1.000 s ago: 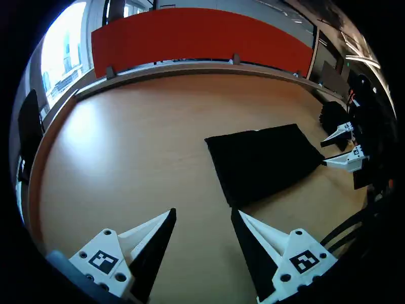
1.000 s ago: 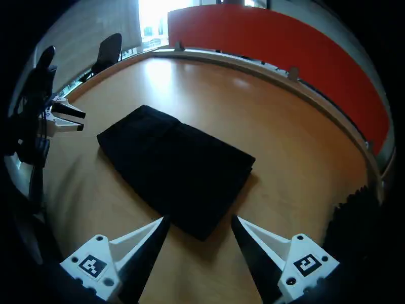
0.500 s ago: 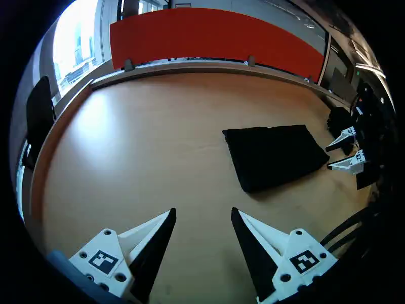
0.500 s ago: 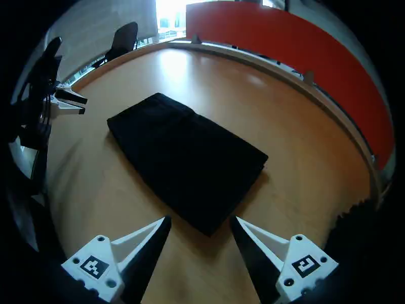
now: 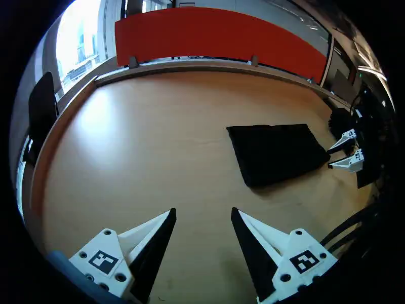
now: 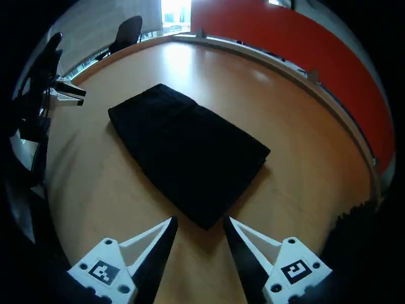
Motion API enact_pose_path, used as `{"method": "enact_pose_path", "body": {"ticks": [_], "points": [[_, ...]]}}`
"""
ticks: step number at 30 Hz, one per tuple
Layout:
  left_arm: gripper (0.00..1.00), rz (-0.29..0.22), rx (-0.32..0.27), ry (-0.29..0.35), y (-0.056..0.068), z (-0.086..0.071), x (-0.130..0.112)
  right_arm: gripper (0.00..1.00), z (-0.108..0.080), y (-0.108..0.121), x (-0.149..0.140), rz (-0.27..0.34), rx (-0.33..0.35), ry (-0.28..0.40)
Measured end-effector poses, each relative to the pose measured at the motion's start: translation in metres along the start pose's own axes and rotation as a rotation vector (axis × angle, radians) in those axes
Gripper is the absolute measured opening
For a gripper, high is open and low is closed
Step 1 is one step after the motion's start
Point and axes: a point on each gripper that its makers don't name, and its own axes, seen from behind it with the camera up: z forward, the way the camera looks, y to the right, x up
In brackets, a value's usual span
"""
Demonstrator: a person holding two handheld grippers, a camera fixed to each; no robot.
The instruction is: Fold towel
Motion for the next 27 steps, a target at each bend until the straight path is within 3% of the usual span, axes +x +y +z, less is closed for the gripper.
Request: {"method": "enact_pose_path", "body": {"ticks": [22,27], "points": [[0.80,0.000,0.001,-0.005,-0.0014,-0.0007,-0.0021,0.09,-0.0005,0.0011,-0.0062,0.015,0.026,-0.017],[0.80,0.000,0.002,-0.005,-0.0018,-0.0003,-0.0013,0.05,-0.0016,0.0003,-0.0033,0.024,0.027,-0.001]]}}
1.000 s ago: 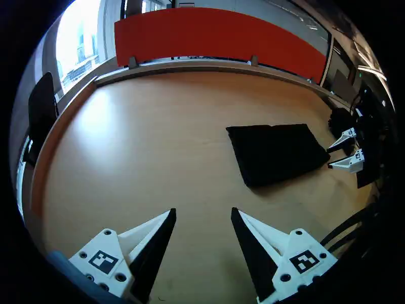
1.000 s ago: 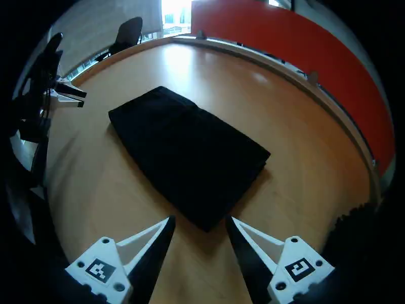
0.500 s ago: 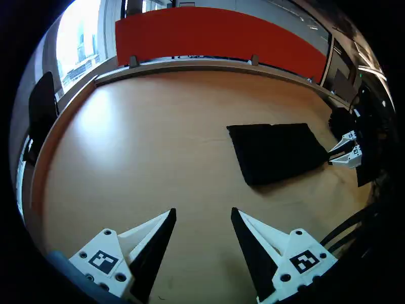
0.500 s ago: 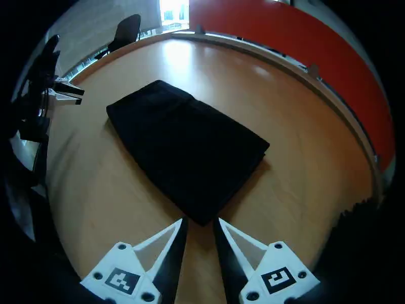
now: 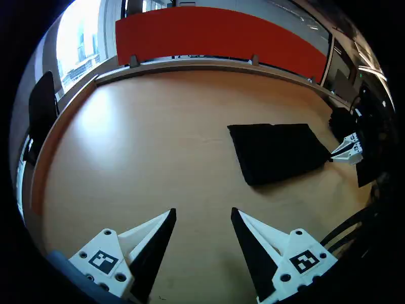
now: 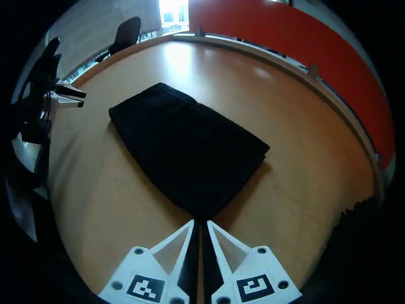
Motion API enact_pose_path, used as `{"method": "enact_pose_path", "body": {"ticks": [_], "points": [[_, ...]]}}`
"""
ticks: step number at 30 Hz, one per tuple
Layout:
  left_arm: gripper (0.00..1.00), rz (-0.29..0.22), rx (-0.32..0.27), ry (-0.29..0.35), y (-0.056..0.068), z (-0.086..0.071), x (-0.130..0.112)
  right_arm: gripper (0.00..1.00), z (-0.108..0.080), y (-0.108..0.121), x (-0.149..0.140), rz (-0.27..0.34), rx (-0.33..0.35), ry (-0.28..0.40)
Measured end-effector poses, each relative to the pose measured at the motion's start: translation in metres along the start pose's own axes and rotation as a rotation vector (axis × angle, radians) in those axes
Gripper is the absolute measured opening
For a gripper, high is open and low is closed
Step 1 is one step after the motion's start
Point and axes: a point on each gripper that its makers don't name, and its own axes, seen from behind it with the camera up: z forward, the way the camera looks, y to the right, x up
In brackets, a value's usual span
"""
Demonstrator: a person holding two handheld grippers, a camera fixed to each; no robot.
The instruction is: Fold towel
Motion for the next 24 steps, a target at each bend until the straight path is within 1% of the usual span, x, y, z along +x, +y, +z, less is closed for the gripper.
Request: {"method": "enact_pose_path", "body": {"ticks": [6,14,24], "points": [[0.80,-0.002,0.000,0.001,0.001,0.001,0.001,0.05,-0.001,-0.001,0.002,0.013,0.003,0.012],[0.80,-0.003,0.002,0.002,0.000,0.001,0.001,0.05,-0.003,-0.003,0.011,0.002,-0.010,0.044],[0.80,-0.002,0.004,0.007,0.000,0.001,0.004,0.05,-0.018,0.000,0.029,-0.020,-0.038,0.095]]}}
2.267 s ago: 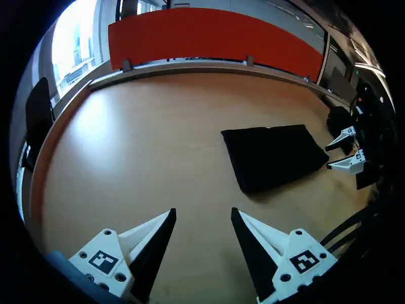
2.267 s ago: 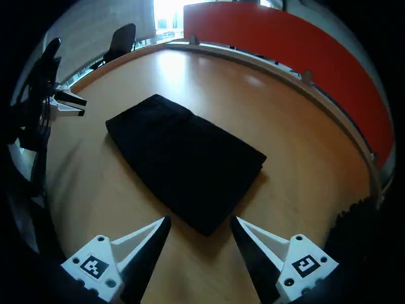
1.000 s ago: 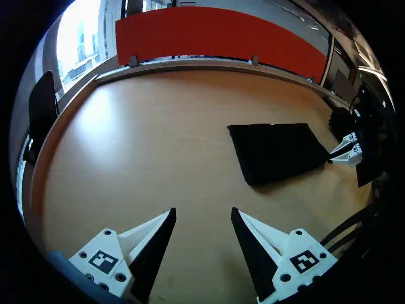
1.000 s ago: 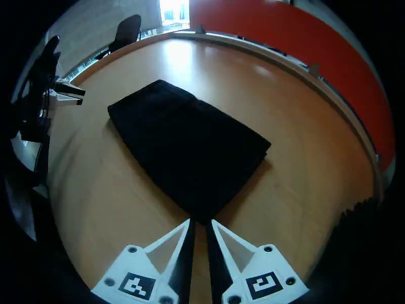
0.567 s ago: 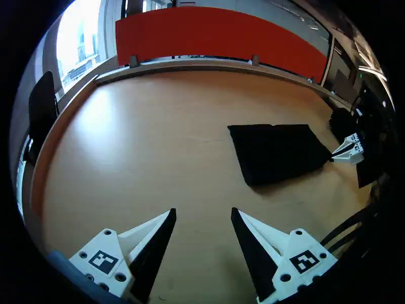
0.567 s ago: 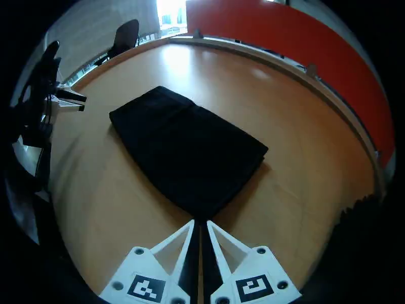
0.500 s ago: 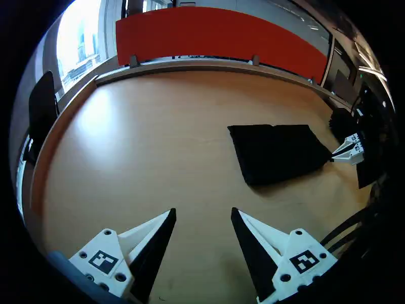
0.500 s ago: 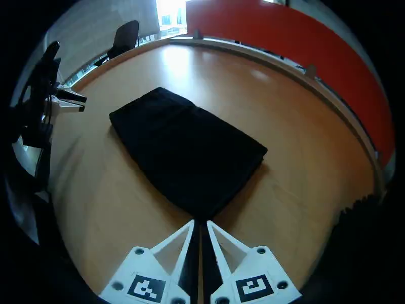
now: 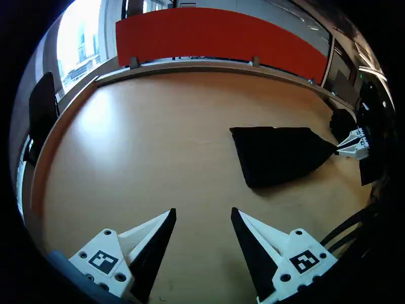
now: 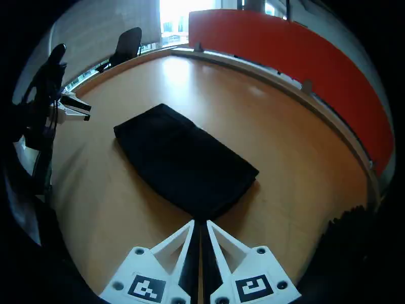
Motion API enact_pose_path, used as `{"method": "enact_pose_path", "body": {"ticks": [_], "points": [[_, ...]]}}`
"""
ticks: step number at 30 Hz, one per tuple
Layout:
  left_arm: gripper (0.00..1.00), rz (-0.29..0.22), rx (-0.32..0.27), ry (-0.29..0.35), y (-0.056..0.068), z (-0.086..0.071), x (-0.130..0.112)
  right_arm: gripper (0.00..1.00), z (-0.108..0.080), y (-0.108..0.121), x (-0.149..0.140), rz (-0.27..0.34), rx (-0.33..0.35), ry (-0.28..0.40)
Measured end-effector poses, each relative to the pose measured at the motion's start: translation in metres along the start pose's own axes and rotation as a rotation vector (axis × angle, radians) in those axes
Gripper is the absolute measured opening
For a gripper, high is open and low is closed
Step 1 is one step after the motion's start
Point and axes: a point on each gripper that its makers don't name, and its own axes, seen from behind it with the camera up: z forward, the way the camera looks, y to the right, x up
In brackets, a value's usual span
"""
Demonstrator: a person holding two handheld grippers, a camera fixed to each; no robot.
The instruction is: Fold towel
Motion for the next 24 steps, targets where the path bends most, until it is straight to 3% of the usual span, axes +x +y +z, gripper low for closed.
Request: {"method": "enact_pose_path", "body": {"ticks": [24], "points": [[0.80,0.000,0.000,0.007,0.004,0.000,0.008,0.05,-0.041,0.021,0.052,-0.045,-0.092,0.110]]}}
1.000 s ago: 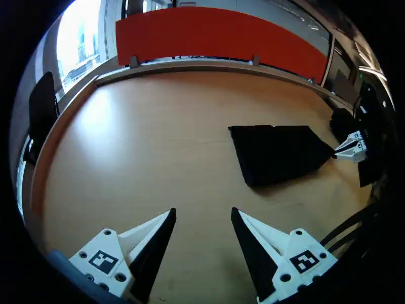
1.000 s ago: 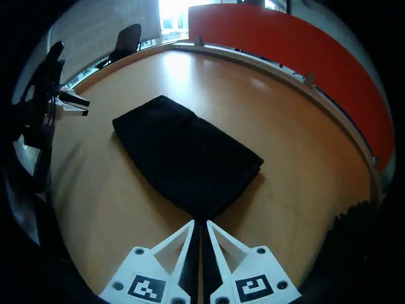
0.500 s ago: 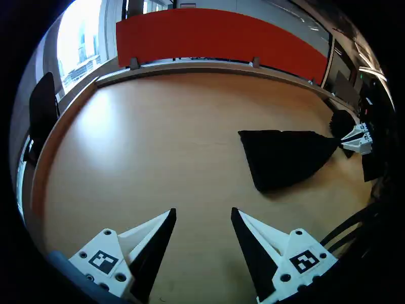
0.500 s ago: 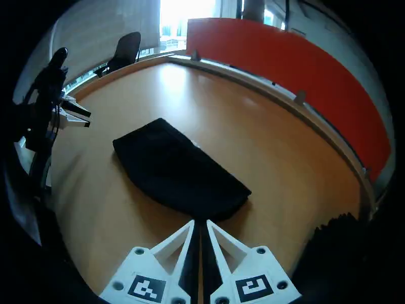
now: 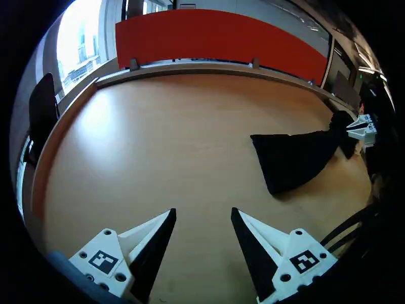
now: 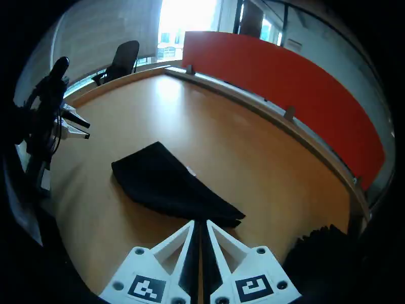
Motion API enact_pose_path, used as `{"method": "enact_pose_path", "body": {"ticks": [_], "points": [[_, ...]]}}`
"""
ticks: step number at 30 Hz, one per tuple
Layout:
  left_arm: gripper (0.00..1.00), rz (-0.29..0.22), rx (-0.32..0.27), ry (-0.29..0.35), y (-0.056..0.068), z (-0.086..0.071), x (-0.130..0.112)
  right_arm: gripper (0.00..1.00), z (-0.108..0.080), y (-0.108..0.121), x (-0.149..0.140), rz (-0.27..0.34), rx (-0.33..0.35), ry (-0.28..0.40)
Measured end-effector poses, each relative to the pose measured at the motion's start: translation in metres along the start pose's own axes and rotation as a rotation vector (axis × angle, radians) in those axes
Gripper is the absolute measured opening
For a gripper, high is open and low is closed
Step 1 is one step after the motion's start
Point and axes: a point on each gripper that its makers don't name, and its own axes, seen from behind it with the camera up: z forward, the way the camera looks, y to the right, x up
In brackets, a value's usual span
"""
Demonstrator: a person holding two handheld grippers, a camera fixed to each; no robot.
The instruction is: Fold towel
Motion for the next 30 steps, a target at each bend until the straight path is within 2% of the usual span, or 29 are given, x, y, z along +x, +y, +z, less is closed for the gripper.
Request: {"method": "enact_pose_path", "body": {"ticks": [12,30], "points": [[0.80,0.002,0.001,0.001,0.001,0.000,0.001,0.05,-0.009,0.009,0.024,-0.037,-0.015,0.039],[0.80,0.004,-0.002,0.001,0.003,0.000,0.002,0.06,-0.023,0.023,0.034,-0.060,-0.036,0.055]]}}
